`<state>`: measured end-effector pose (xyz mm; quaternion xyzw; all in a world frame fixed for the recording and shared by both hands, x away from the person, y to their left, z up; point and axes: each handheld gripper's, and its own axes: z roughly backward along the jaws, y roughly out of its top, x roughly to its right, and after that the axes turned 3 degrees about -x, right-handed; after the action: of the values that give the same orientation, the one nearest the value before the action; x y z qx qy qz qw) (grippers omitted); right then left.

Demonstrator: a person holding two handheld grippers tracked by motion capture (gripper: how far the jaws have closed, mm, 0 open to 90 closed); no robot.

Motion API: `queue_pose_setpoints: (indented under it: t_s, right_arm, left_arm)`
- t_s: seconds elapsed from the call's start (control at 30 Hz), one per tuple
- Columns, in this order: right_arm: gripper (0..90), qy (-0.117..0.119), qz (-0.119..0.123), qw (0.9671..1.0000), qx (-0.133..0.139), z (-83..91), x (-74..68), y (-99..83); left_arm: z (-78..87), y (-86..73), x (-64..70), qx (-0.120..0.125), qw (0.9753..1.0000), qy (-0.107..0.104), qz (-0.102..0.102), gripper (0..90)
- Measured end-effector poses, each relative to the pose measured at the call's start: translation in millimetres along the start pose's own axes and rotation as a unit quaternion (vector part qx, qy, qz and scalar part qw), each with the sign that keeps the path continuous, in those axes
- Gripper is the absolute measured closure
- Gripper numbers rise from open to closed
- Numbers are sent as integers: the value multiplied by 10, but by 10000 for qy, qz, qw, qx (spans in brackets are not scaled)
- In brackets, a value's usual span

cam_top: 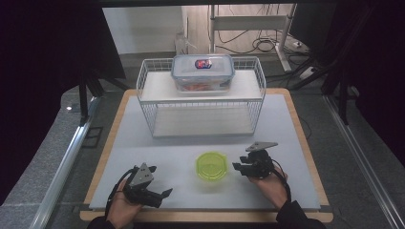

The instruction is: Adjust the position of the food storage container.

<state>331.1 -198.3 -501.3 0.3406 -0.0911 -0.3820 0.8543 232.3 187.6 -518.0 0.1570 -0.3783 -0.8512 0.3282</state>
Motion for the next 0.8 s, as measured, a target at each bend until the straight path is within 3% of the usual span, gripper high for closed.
queue_pose_setpoints:
  t_s: [0.33, 0.8]
  right_arm:
    - [288, -48, -31, 9996, 266, 118, 134, 2]
    - [116, 17, -13, 9996, 273, 103, 164, -13]
  left_arm:
    - [-10, -8, -4, -48, 10000, 43, -40, 46]
    - [-15, -8, 1, -61, 10000, 41, -40, 46]
